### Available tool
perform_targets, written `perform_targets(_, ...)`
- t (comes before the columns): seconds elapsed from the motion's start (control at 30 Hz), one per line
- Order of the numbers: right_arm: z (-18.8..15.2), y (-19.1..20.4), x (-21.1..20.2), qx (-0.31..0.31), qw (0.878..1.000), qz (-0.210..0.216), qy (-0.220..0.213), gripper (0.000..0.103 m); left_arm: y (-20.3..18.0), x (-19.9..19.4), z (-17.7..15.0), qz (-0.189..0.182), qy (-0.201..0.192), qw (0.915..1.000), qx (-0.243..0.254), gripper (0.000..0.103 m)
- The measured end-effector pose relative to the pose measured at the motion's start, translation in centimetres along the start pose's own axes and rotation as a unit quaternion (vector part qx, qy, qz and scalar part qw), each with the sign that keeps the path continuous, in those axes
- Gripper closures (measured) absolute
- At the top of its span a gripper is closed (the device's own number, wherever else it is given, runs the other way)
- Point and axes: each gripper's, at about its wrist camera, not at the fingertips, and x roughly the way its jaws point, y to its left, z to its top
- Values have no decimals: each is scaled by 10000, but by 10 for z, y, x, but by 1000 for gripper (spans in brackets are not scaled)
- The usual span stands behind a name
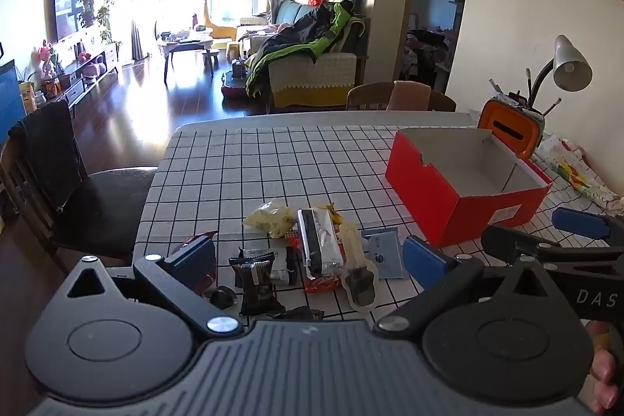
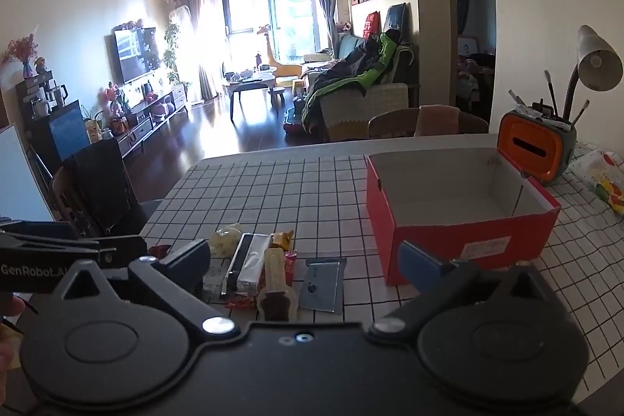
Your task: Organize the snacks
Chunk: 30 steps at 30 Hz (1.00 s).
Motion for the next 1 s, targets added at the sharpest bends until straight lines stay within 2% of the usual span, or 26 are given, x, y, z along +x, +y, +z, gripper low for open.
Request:
perform_targets(0.4, -3, 0, 3, -28, 10000, -17, 16, 0, -5, -7, -7, -35, -19, 10000, -10, 0)
perform_targets(0.77, -3, -1, 2, -37, 10000, -32, 8, 0, 1, -4, 1, -61, -54, 9999, 64, 0)
perform_targets(0.93, -2, -1, 2, -42, 10000, -69, -15, 0, 3, 0, 0, -144, 1, 9999, -10, 0)
perform_targets(1.0, 0, -1, 1, -54, 9999, -90, -35, 0, 4, 0, 0, -201, 137, 9996, -126, 0)
